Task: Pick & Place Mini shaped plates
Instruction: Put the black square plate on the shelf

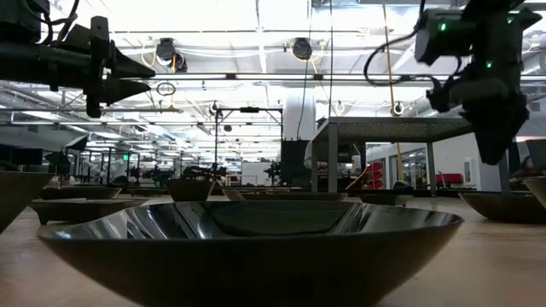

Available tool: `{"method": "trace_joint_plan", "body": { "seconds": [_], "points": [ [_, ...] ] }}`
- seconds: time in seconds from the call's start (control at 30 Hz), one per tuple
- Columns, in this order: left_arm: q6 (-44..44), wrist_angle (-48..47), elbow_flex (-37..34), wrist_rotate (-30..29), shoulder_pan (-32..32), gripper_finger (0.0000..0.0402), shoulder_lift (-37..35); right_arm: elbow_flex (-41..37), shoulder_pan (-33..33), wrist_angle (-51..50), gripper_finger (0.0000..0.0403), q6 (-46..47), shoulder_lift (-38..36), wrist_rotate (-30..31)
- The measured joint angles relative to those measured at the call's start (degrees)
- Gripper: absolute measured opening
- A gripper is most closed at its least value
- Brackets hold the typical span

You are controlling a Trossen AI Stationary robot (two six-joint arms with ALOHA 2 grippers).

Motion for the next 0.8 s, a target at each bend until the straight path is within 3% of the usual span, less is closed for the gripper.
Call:
{"method": "trace_joint_plan", "body": {
  "seconds": [0.3, 0.53, 0.8],
  "points": [
    [0.01, 0.0, -0.01, 0.0, 0.0, 0.0173, 0.0, -4.19, 0.02, 2.27, 0.0134, 5.08, 5.4, 2.55],
    [0.01, 0.0, 0.01, 0.02, 0.0, 0.0173, 0.0, -6.48, 0.04, 4.46, 0.0134, 7.34, 6.08, -1.67],
    [0.01, 0.0, -0.01, 0.02, 0.01, 0.0173, 0.0, -6.56, 3.92, 11.1, 0.0134, 7.37, 6.05, -1.85]
  ]
}}
